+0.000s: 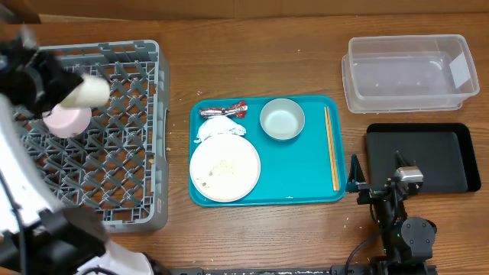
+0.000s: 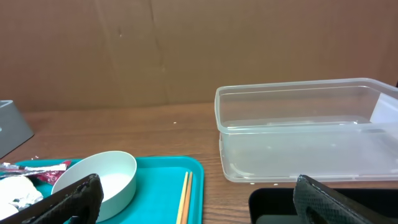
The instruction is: Sort waste into correct bins and load items into the dishwasher
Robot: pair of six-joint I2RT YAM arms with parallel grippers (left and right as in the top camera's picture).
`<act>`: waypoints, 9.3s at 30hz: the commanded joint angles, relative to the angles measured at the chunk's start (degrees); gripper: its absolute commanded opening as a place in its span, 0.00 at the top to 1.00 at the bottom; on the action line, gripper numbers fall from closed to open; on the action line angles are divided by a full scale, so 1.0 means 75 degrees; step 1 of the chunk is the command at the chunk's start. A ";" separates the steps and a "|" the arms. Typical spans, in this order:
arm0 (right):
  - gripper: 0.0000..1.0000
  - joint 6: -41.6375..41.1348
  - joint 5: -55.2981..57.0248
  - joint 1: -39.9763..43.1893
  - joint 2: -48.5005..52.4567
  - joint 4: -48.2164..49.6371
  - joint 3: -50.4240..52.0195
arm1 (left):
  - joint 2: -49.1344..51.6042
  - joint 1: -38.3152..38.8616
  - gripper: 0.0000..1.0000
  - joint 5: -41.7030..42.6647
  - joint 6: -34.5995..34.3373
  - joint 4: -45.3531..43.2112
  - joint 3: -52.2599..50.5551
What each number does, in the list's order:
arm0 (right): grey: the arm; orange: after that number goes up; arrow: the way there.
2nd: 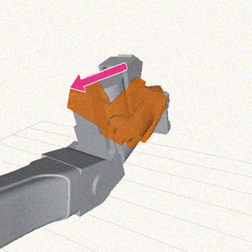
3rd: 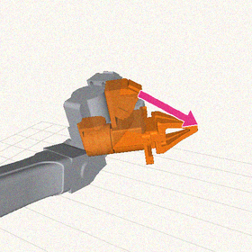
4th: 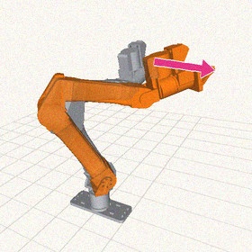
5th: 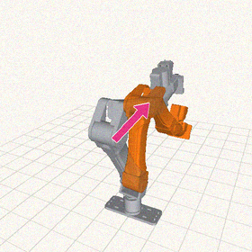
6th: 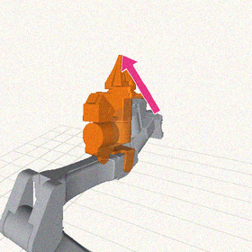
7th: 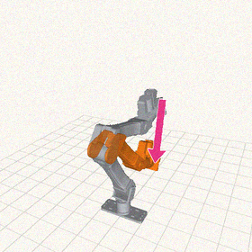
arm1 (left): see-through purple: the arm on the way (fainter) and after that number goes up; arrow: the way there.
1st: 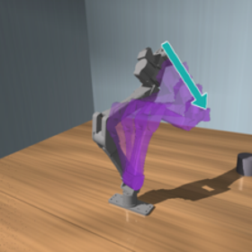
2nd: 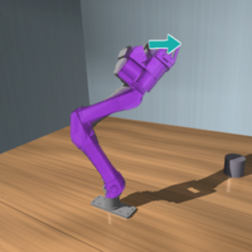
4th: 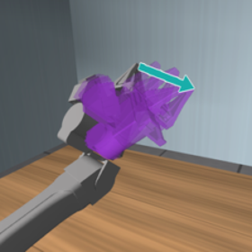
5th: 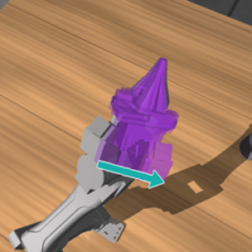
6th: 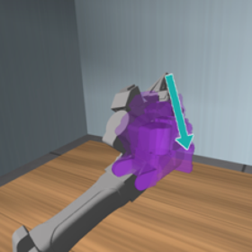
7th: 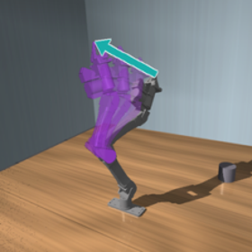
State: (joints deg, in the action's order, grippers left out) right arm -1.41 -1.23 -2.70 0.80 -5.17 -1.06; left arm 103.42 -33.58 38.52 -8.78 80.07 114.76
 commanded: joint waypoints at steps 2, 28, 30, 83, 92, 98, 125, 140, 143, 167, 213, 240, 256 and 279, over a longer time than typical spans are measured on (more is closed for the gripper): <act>0.00 0.0050 0.0038 0.0026 -0.0085 0.0047 0.0079 | 0.0854 -0.1352 0.96 0.3229 0.1212 0.0064 -0.1064; 0.00 0.0050 0.0038 0.0026 -0.0085 0.0047 0.0079 | 0.2949 -0.3547 0.96 0.4776 0.1682 0.0417 -0.2946; 0.00 0.0050 0.0038 0.0026 -0.0085 0.0047 0.0079 | 0.2949 -0.3681 0.96 0.4634 0.1673 0.0370 -0.2946; 0.00 0.0050 0.0038 0.0026 -0.0085 0.0047 0.0079 | 0.1827 0.0679 0.96 -0.6974 -0.1868 0.0519 -0.1125; 0.00 0.0047 0.0038 0.0026 -0.0085 0.0047 0.0079 | 0.1810 -0.0073 0.96 -0.7289 -0.2769 0.0901 -0.1110; 0.00 0.0050 0.0038 0.0026 -0.0085 0.0047 0.0079 | 0.1789 -0.0871 0.96 -0.7187 -0.3485 0.1597 -0.0466; 0.00 0.0047 0.0038 0.0026 -0.0085 0.0047 0.0079 | 0.1008 -0.0073 0.96 -0.5945 -0.2384 0.0836 -0.1119; 0.00 0.0047 0.0038 0.0026 -0.0085 0.0047 0.0079 | 0.1757 -0.0076 0.96 -0.6135 -0.2579 0.0883 -0.1160; 0.00 0.0050 0.0038 0.0026 -0.0085 0.0047 0.0079 | 0.1763 -0.0085 0.96 -0.6222 -0.2611 0.0793 -0.1160; 0.00 0.0047 0.0038 0.0026 -0.0085 0.0047 0.0079 | 0.1419 -0.0119 0.96 -0.4739 -0.1909 0.0143 -0.0586; 0.00 0.0047 0.0038 0.0026 -0.0085 0.0047 0.0079 | 0.4281 1.0156 0.57 -0.5015 0.1043 -0.2629 0.0111; 0.00 0.0047 0.0038 0.0026 -0.0085 0.0047 0.0079 | 0.3733 0.5301 0.96 -0.3450 -0.1804 0.0854 0.7621; 0.00 0.0047 0.0038 0.0026 -0.0085 0.0047 0.0079 | 0.4724 0.0321 0.96 0.1923 -0.0787 -0.1029 0.5814; 0.00 0.0047 0.0038 0.0026 -0.0085 0.0047 0.0079 | 0.6671 -0.0181 0.96 0.4470 0.0813 -0.1775 0.5657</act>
State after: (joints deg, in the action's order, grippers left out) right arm -1.43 -1.23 -2.70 0.80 -5.15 -1.06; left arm 153.14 -33.56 70.96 -2.94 66.98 157.10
